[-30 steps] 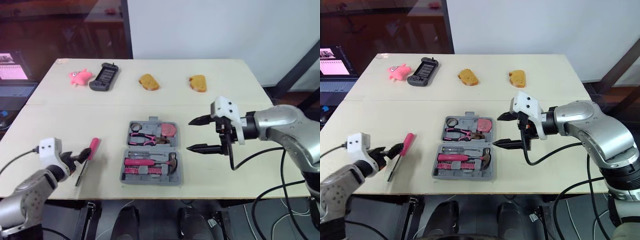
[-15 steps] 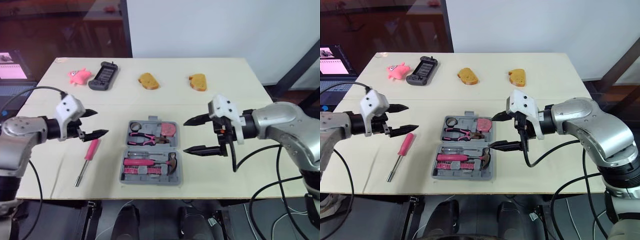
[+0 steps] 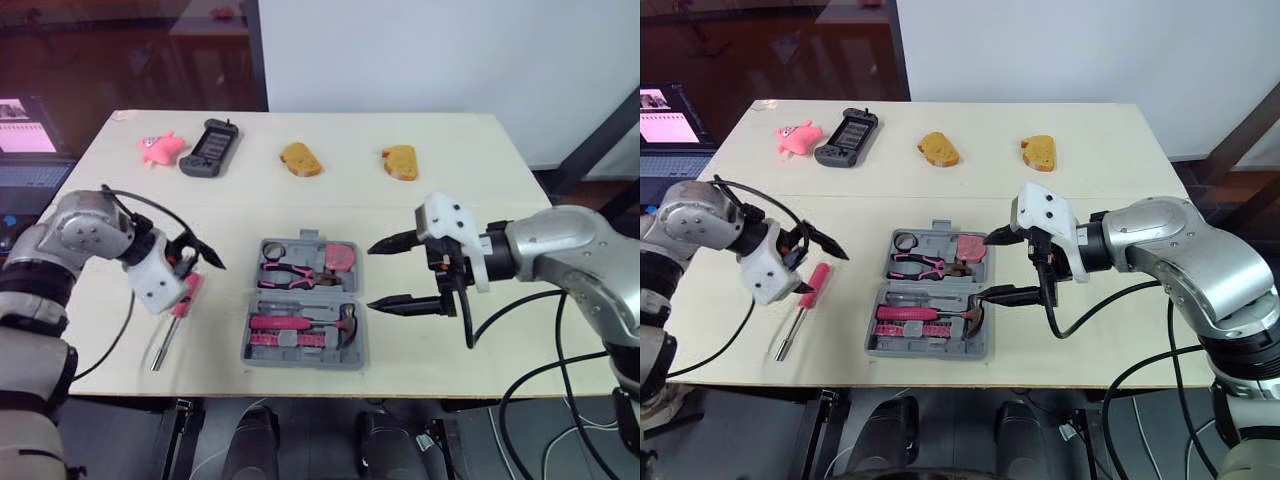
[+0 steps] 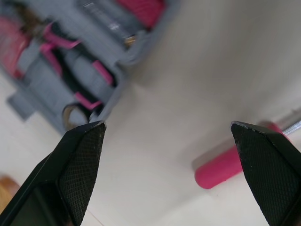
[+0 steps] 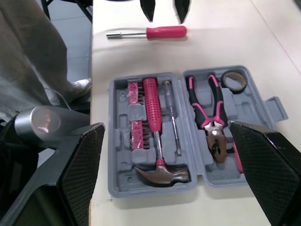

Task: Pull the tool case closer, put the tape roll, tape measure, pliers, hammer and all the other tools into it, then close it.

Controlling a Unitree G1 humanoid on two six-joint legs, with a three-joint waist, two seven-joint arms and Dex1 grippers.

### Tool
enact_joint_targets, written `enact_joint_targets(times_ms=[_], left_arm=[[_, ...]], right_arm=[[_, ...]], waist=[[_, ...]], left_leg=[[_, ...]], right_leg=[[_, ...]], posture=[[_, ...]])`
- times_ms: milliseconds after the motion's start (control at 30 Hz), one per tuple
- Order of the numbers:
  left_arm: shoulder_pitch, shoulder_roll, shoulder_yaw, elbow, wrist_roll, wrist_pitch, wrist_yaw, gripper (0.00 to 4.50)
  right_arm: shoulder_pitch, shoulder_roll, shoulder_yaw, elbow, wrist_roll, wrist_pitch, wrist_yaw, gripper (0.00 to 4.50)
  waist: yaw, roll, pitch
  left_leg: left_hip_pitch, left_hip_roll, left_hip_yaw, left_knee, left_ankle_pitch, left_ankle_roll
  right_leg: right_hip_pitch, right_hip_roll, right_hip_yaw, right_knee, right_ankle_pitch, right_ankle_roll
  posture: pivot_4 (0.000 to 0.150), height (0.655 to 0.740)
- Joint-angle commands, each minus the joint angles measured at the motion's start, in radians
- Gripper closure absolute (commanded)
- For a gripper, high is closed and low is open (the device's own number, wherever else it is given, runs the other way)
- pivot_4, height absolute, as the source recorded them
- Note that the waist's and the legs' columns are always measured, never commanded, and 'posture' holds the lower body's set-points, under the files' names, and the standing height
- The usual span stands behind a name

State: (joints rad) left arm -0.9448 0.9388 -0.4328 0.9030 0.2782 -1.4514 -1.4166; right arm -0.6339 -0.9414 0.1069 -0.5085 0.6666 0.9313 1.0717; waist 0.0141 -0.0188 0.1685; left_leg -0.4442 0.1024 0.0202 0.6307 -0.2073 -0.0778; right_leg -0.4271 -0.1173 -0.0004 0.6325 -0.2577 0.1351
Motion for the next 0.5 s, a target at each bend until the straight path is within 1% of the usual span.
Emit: enact_joint_targets(times_ms=[33, 300, 500], left_arm=[[-0.046, 0.028, -0.004, 0.046, 0.168, -0.128, 0.099, 0.05], [-0.109, 0.042, -0.044, -0.011, 0.530, -0.163, 0.317, 0.05], [-0.175, 0.042, -0.140, -0.028, 0.780, -0.153, 0.496, 0.05]], right_arm=[[-0.035, -0.004, -0.010, -0.017, 0.010, -0.009, 0.012, 0.00], [-0.076, 0.013, 0.025, 0.017, -0.006, -0.029, 0.039, 0.00], [-0.104, 0.023, 0.050, 0.048, -0.024, -0.050, 0.063, 0.00]], waist=[[0.000, 0.000, 0.000], [0.000, 0.000, 0.000], [0.000, 0.000, 0.000]], left_leg=[[0.000, 0.000, 0.000, 0.000, 0.000, 0.000], [0.000, 0.000, 0.000, 0.000, 0.000, 0.000], [0.000, 0.000, 0.000, 0.000, 0.000, 0.000]], right_leg=[[0.000, 0.000, 0.000, 0.000, 0.000, 0.000], [0.000, 0.000, 0.000, 0.001, 0.000, 0.001], [0.000, 0.000, 0.000, 0.003, 0.001, 0.003]], posture=[[0.150, 0.7207], [0.150, 0.7207], [0.150, 0.7207]])
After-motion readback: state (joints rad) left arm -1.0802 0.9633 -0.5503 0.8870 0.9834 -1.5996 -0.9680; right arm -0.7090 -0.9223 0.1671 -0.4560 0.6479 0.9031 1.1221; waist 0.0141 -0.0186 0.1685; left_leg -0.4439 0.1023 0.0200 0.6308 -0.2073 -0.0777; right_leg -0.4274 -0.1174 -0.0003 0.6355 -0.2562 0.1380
